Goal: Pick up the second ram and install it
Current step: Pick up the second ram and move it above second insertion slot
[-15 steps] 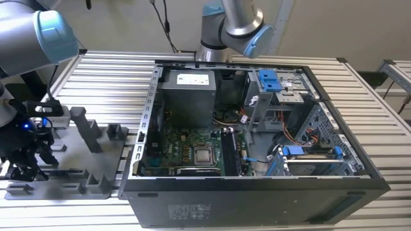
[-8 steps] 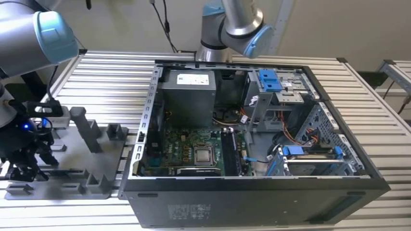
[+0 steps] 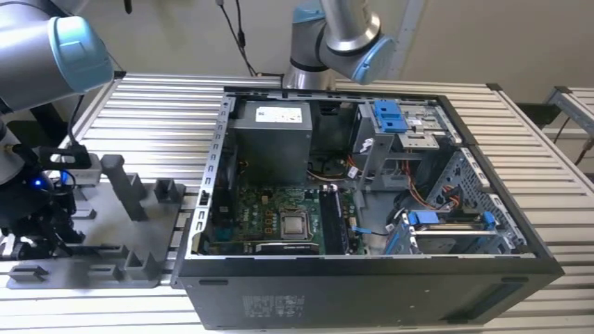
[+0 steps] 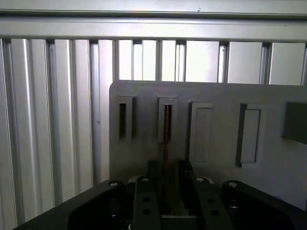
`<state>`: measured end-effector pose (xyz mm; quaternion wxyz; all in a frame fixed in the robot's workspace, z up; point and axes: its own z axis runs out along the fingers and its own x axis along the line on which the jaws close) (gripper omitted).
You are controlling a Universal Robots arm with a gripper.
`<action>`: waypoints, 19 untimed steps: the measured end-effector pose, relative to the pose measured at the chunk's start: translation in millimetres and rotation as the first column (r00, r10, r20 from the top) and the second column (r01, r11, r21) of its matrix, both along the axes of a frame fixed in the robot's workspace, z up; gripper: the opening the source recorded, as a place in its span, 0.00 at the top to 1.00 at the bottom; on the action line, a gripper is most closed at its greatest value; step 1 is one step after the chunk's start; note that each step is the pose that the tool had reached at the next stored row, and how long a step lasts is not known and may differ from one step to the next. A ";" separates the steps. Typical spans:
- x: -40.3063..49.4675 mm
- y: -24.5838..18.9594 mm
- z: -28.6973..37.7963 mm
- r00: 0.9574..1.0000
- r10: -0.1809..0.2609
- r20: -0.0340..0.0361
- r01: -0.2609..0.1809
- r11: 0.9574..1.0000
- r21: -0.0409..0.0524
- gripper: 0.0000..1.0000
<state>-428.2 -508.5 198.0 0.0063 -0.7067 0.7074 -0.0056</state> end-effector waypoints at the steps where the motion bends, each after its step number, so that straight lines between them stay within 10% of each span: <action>1: 0.0 0.0 0.0 1.000 0.000 0.000 0.000 1.000 0.000 0.67; 19: 0.0 0.0 -0.2 1.000 0.000 0.000 0.000 1.000 0.000 0.86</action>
